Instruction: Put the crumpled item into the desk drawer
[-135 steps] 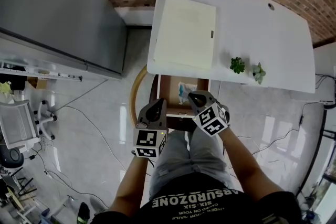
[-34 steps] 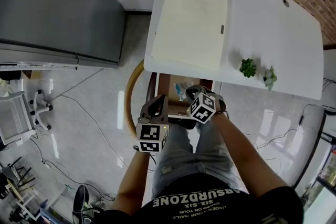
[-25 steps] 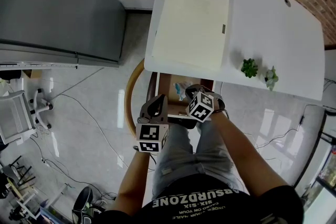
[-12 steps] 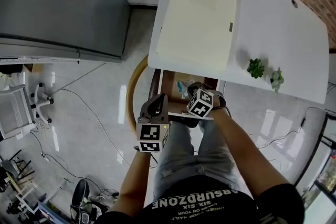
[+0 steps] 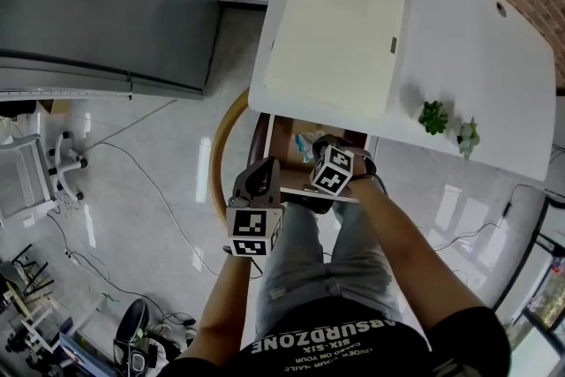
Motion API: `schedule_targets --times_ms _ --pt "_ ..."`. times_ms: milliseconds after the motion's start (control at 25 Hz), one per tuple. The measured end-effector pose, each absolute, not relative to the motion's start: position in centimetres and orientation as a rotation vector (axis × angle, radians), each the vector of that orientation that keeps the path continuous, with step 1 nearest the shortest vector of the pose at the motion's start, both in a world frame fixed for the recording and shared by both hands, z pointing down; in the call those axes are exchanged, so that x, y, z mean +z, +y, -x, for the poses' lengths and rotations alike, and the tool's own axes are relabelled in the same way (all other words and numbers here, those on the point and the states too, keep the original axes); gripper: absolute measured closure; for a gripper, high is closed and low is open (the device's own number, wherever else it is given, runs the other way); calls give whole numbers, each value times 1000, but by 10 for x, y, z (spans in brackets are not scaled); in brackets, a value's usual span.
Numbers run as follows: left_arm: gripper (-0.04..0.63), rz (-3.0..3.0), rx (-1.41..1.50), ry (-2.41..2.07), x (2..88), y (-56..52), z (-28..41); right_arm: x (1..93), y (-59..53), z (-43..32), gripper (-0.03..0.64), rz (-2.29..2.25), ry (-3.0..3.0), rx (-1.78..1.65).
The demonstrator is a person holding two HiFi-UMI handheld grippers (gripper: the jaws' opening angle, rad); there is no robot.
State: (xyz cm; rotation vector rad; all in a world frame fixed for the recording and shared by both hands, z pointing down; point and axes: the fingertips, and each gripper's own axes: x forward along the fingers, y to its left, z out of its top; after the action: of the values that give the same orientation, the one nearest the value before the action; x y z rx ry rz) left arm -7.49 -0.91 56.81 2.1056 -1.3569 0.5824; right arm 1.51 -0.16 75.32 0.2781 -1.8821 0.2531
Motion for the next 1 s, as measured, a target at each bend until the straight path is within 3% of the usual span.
schedule_targets --times_ms 1000 --pt "591 -2046 606 -1397 592 5 86 815 8 -15 618 -152 -1775 150"
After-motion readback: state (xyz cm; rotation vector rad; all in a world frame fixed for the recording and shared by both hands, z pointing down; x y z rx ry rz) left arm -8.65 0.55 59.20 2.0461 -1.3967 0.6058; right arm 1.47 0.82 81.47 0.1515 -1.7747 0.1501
